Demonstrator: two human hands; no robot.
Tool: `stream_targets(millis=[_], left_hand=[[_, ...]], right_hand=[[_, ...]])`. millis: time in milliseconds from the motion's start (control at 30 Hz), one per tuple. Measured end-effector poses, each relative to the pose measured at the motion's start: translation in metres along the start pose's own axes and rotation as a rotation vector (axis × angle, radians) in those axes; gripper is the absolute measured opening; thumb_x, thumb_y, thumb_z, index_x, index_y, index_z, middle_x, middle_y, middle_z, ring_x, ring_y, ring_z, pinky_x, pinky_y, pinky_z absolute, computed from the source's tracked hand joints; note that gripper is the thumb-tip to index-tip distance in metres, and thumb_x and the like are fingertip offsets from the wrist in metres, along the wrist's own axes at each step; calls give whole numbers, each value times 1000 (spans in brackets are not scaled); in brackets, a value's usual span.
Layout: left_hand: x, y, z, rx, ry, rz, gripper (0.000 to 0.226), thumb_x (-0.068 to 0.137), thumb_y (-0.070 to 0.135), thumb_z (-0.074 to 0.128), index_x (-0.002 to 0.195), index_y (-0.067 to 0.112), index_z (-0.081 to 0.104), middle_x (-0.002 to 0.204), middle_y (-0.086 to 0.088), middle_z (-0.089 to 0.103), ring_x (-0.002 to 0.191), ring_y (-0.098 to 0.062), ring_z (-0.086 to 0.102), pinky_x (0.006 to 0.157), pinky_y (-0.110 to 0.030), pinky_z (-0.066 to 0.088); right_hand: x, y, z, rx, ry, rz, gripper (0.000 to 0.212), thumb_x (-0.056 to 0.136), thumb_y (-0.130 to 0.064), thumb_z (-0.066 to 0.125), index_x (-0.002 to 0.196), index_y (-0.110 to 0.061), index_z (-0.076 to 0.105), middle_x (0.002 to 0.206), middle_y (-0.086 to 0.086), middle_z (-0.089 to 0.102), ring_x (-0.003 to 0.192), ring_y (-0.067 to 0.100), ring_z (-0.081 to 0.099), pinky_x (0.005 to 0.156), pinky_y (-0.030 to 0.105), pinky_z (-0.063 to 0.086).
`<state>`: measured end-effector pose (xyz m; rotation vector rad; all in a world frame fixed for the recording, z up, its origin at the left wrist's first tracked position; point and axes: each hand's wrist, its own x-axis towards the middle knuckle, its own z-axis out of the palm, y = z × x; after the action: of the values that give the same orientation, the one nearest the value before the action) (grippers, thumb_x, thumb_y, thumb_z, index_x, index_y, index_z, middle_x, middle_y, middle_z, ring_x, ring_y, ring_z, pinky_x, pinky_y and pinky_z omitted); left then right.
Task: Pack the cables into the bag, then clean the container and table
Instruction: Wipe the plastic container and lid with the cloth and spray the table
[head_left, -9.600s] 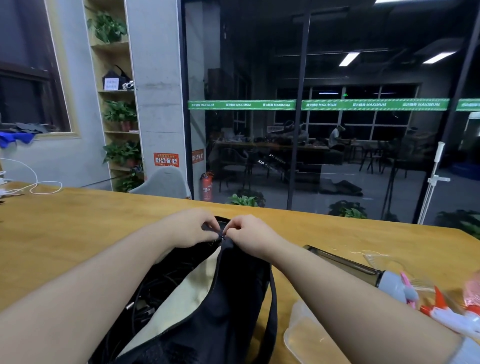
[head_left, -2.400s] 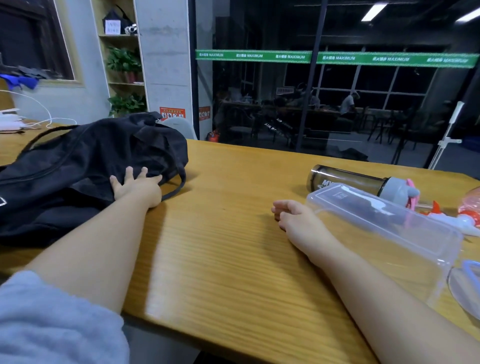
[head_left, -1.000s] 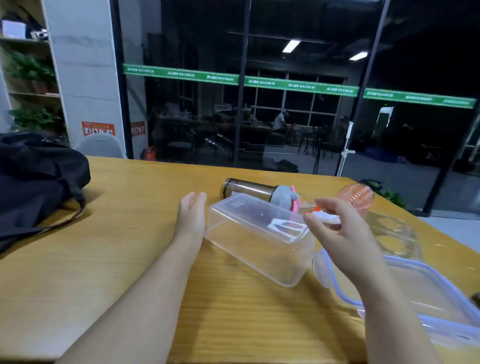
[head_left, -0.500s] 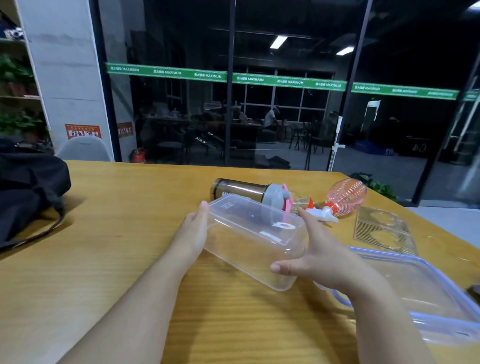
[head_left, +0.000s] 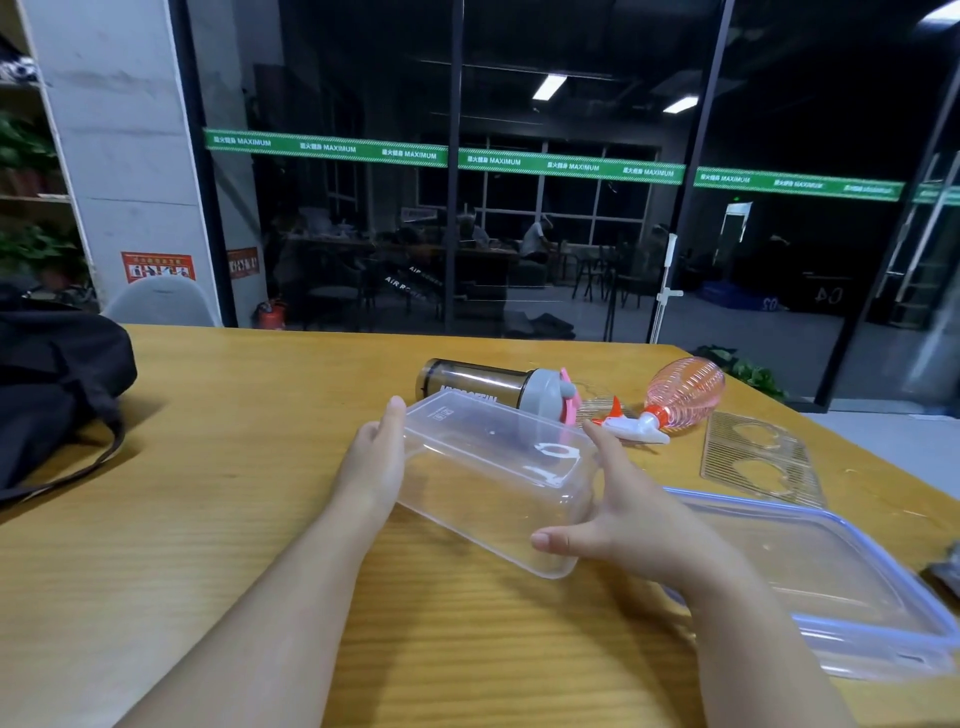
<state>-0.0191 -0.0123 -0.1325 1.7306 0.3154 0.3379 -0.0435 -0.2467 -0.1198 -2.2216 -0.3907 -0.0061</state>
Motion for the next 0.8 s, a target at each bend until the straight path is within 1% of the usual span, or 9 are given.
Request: stream_targets(millis=[67, 200, 400, 467, 533, 600, 700, 767, 800], left_hand=[[0, 0, 0, -7, 8, -7, 81, 62, 78, 24, 106, 21, 61, 106, 1, 65, 101, -20, 58, 96, -43, 42], [-3, 1, -1, -26, 8, -4, 78, 64, 77, 27, 108, 22, 60, 106, 3, 65, 102, -19, 58, 97, -42, 41], [-5, 8, -3, -81, 58, 70, 53, 89, 61, 32, 113, 20, 56, 110, 4, 60, 105, -18, 54, 90, -36, 39], [-7, 10, -4, -123, 71, 89, 50, 90, 58, 35, 113, 20, 58, 111, 5, 60, 107, -18, 54, 91, -35, 39], [-9, 13, -4, -202, 97, 138, 43, 92, 52, 38, 108, 20, 63, 109, 5, 64, 107, -16, 56, 92, -33, 40], [-12, 18, -4, -302, 123, 200, 36, 95, 42, 39, 105, 19, 66, 108, 4, 67, 107, -14, 58, 91, -29, 40], [-22, 27, -5, -373, 125, 323, 32, 98, 29, 39, 120, 17, 59, 117, 7, 62, 115, -8, 54, 92, -19, 39], [-26, 29, -7, -372, 52, 413, 28, 98, 23, 42, 124, 20, 52, 117, 12, 59, 111, 3, 54, 87, -9, 40], [-28, 30, -8, -357, -7, 457, 33, 96, 25, 46, 129, 23, 46, 120, 14, 55, 107, 12, 52, 83, -5, 40]], right_hand=[[0, 0, -1, -6, 8, -6, 130, 49, -50, 88, 146, -47, 3, 149, -12, 32, 137, 9, 30, 111, 40, 33], [-1, 0, -1, -1, 6, -17, 127, 52, -47, 89, 147, -44, 5, 150, -12, 30, 138, 9, 29, 111, 40, 32], [-4, -7, -8, 50, 55, -103, 114, 61, -40, 86, 148, -39, 12, 151, -21, 24, 137, -1, 25, 100, 23, 29], [-4, -8, -9, 67, 75, -122, 107, 63, -40, 84, 145, -42, 15, 150, -23, 24, 134, -4, 25, 99, 22, 28], [-4, -8, -9, 128, 125, -130, 102, 64, -46, 82, 142, -46, 18, 148, -19, 29, 132, -2, 29, 98, 23, 30], [-3, -9, -10, 218, 176, -135, 100, 59, -58, 77, 140, -50, 19, 148, -14, 32, 134, 3, 32, 102, 27, 32], [-5, -14, -11, 309, 204, -157, 97, 54, -65, 69, 138, -54, 21, 147, -14, 32, 134, 6, 34, 101, 29, 33], [-5, -19, -14, 315, 220, -174, 98, 52, -67, 67, 138, -53, 22, 147, -11, 33, 132, 9, 37, 101, 31, 34], [-4, -21, -17, 321, 226, -178, 98, 51, -68, 66, 138, -53, 23, 146, -9, 34, 131, 11, 39, 101, 32, 35]])
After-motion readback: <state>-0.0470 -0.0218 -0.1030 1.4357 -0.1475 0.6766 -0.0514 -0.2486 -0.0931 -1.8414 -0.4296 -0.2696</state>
